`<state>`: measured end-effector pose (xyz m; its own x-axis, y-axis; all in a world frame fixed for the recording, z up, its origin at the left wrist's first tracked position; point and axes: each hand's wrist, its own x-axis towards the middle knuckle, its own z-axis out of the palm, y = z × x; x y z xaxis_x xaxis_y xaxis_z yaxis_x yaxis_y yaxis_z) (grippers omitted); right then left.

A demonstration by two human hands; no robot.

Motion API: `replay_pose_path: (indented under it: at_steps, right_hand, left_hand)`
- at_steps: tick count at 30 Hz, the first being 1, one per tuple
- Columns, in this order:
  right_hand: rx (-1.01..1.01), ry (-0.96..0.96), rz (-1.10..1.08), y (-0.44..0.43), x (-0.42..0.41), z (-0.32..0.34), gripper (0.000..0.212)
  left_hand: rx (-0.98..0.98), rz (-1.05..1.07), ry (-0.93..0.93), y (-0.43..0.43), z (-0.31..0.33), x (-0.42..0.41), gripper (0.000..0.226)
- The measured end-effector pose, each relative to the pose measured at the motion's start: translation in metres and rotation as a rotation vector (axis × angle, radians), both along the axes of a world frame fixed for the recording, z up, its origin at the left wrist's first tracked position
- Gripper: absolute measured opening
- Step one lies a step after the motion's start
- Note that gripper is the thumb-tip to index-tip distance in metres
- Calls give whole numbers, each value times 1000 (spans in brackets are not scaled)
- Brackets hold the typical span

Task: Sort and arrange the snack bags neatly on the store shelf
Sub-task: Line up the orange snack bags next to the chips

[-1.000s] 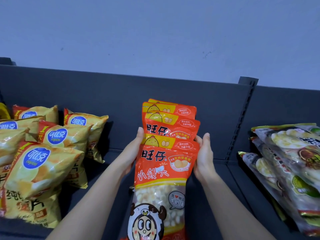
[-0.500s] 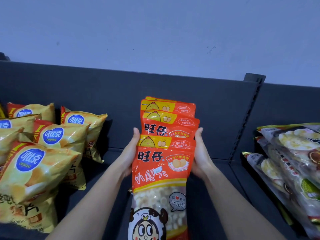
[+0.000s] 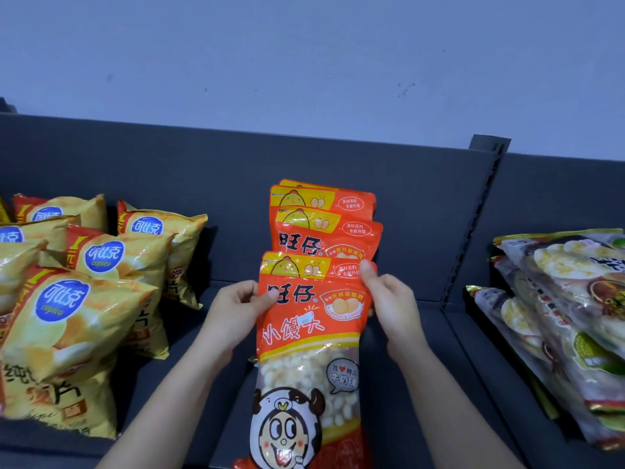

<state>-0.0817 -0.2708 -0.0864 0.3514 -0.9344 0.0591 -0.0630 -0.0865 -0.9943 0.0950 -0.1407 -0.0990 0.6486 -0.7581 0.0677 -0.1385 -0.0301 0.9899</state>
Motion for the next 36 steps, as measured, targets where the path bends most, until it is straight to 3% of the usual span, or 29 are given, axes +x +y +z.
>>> replay_pose_path:
  at_steps: [3, 7, 10, 12, 14, 16, 19, 22, 25, 28, 29, 32, 36]
  right_hand:
    - [-11, -79, 166, 15, -3, 7, 15]
    - [-268, -281, 122, 22, -1, 34, 7]
    - [-303, -314, 72, 20, 4, 43, 5]
    - [-257, -288, 104, 22, 3, 36, 15]
    - [-154, -233, 214, 26, -1, 20, 37]
    - [-89, -112, 347, 29, -8, 5, 60]
    - [-120, 94, 554, 31, -17, 2, 74]
    - [-199, 229, 669, 31, -19, 9, 71]
    - [-224, 162, 563, 29, -15, 6, 56]
    - [-212, 145, 503, 32, -11, -9, 51]
    - [-197, 141, 500, 34, -10, -12, 51]
    - [-163, 133, 521, 39, -9, -14, 55]
    - [-220, 169, 324, 39, -10, -22, 77]
  left_hand:
    - [-141, 3, 9, 2, 7, -8, 20]
    - [-397, 96, -80, -1, 38, -18, 15]
    - [-446, 148, -113, -11, 50, -17, 16]
    - [-407, 164, -118, -16, 40, -16, 17]
    - [-356, 199, -117, -15, 22, -17, 19]
    - [-331, 245, -85, -13, 5, -19, 21]
    - [-376, 311, -56, -14, 1, -23, 22]
    - [-468, 354, -106, -18, 14, -28, 20]
    - [-551, 339, -109, -16, 27, -30, 19]
    - [-483, 135, -40, -5, 22, -26, 6]
    - [-436, 29, 23, 0, 17, -24, 17]
    - [-236, -207, 79, 16, -7, -14, 78]
    - [-84, -519, 76, 32, -27, -10, 97]
